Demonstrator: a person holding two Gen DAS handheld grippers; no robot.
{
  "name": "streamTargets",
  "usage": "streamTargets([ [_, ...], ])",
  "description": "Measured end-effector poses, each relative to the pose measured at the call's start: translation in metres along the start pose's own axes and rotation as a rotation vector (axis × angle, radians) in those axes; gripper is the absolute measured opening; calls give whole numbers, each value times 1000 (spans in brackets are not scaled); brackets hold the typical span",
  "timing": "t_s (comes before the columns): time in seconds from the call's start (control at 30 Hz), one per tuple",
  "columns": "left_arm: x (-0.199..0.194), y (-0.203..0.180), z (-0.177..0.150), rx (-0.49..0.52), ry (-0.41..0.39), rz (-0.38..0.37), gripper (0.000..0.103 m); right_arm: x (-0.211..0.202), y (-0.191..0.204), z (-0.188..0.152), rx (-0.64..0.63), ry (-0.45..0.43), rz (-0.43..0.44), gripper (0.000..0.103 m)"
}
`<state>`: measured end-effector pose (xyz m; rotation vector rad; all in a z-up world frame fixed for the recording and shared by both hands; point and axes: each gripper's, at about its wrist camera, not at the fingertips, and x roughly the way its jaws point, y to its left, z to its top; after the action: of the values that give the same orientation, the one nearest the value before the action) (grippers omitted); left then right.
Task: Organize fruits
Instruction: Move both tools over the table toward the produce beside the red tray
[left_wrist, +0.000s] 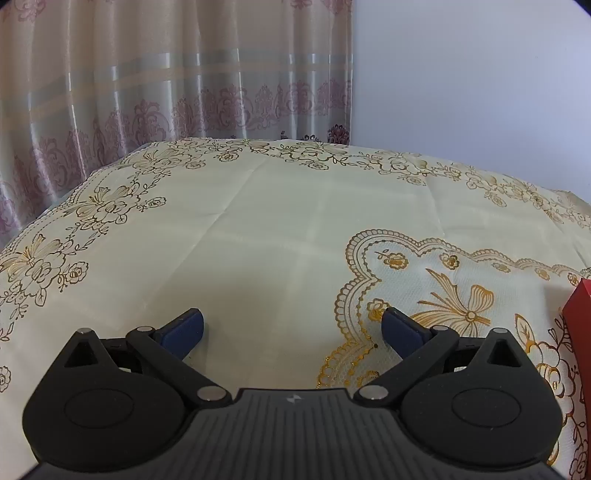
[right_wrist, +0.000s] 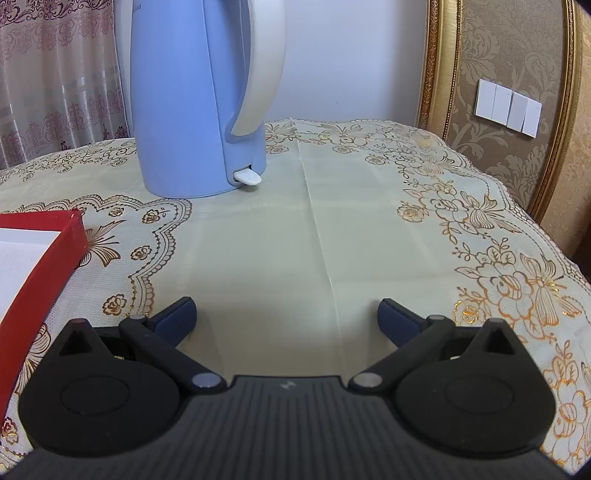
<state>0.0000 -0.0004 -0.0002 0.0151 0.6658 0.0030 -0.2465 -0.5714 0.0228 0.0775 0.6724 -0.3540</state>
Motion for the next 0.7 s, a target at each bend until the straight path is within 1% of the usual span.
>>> streamTargets([
  [0.33, -3, 0, -2, 4, 2, -3, 103, 2, 0, 0, -1, 1, 0, 103],
  [0.4, -9, -3, -3, 16, 6, 22, 103, 1, -1, 0, 8, -5, 10, 103],
  [0.47, -19, 0, -7, -7, 11, 34, 103, -3, -4, -2, -3, -2, 44, 103],
  [0.5, -24, 3, -9, -22, 8, 35, 103, -8, -9, -5, 25, -11, 68, 103],
  [0.57, -36, 9, -14, -49, -3, 36, 103, -18, -21, -9, 135, -32, 158, 103],
  [0.63, -51, 12, -18, -58, -24, 48, 103, -32, -28, -14, 222, -56, 212, 103],
  [0.7, -68, 9, -21, -43, -52, 54, 103, -55, -30, -18, 285, -118, 253, 103],
])
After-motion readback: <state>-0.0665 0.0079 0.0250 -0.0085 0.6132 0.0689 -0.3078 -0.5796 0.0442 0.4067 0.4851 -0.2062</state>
